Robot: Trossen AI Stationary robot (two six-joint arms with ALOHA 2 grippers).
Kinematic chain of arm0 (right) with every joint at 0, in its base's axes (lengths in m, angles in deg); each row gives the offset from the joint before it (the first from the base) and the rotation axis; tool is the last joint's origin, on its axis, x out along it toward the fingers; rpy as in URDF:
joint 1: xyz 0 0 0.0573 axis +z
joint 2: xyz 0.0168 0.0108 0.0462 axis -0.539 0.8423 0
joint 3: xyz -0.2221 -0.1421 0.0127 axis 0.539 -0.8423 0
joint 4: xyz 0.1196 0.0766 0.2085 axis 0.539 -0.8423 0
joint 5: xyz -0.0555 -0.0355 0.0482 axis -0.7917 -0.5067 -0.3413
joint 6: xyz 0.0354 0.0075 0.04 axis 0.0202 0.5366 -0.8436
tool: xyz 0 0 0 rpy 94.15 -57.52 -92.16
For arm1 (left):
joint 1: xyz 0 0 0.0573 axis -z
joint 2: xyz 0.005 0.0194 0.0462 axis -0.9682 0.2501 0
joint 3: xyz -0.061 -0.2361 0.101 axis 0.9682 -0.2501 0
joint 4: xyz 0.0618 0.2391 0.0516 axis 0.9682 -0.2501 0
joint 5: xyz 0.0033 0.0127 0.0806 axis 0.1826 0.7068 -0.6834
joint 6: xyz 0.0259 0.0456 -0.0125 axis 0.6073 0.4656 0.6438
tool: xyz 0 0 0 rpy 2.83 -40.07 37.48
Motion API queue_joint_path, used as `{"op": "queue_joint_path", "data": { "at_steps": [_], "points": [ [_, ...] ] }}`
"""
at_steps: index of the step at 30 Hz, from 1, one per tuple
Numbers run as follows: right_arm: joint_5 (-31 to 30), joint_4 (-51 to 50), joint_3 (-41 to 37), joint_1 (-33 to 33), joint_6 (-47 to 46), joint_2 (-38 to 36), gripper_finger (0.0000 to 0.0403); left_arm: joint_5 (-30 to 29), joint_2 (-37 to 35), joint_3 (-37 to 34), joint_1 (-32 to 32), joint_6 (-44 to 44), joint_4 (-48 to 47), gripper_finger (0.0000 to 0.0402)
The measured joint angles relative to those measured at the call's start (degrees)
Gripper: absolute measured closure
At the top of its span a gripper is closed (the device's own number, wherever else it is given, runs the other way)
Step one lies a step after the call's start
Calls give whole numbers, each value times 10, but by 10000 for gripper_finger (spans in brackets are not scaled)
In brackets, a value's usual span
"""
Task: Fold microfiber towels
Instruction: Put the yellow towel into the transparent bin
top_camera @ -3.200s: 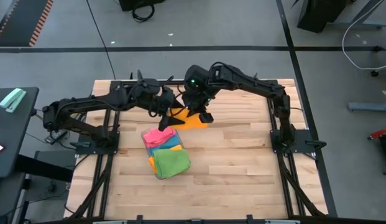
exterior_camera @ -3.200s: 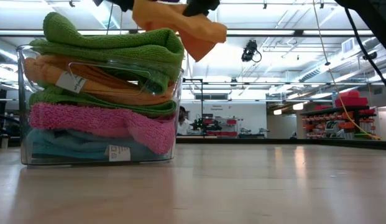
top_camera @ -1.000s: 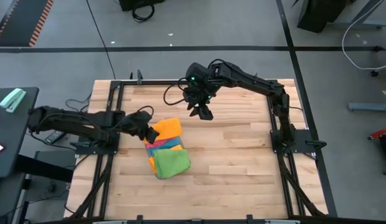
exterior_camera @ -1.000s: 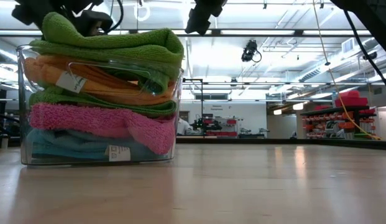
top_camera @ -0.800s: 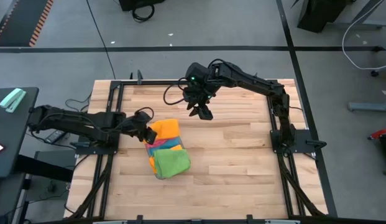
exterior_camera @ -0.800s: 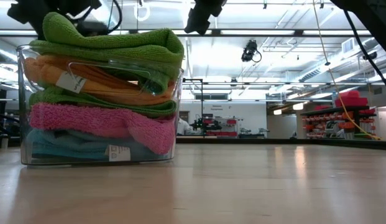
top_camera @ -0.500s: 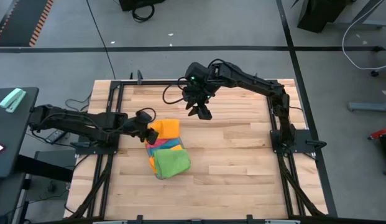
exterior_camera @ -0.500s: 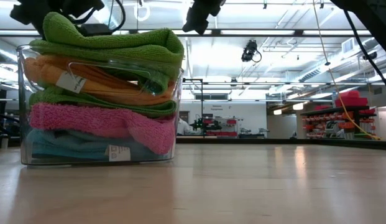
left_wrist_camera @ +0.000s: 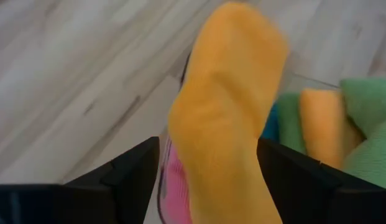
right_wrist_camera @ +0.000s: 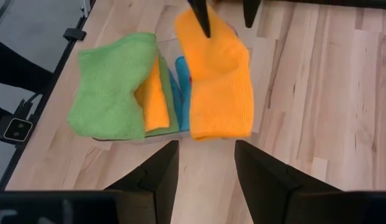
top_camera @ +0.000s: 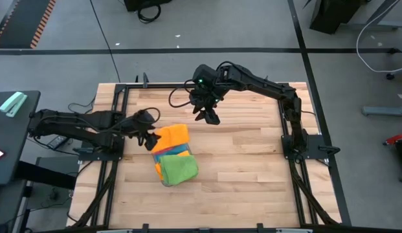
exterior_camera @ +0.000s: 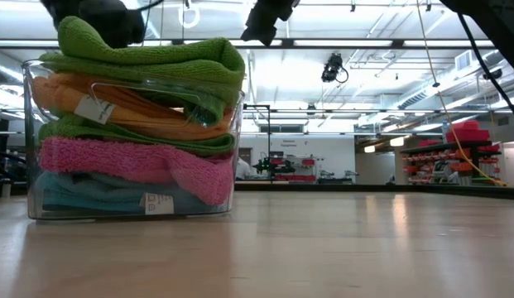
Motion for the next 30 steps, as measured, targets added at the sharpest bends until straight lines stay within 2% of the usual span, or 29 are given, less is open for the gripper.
{"op": "queue_joint_path", "data": {
  "at_steps": [3, 7, 11, 14, 16, 19, 27, 30],
  "points": [
    [0, -1, 0, -4, -12, 0, 238, 0, 1, 11, 0, 27, 23, 130],
    [8, 3, 0, -7, -22, 0, 238, -1, 2, 9, -2, 64, 104, 145],
    [12, 27, 0, 0, -33, 0, 238, 0, 40, -13, -25, 92, 136, 163],
    [12, 37, 0, 4, -36, 0, 238, 44, 78, -17, -43, 114, 167, 176],
    [12, 39, 0, 3, -44, 0, 238, 69, 104, -17, -47, 128, 156, 185],
    [12, 38, 0, 3, -56, 0, 238, 75, 135, -19, -46, 135, 122, 199],
    [12, 34, 0, 9, -63, 0, 238, 53, 161, -19, -36, 172, 99, 231],
    [12, 34, 0, 10, -63, 0, 238, 48, 161, -23, -37, 177, 119, 239]
  ]
}}
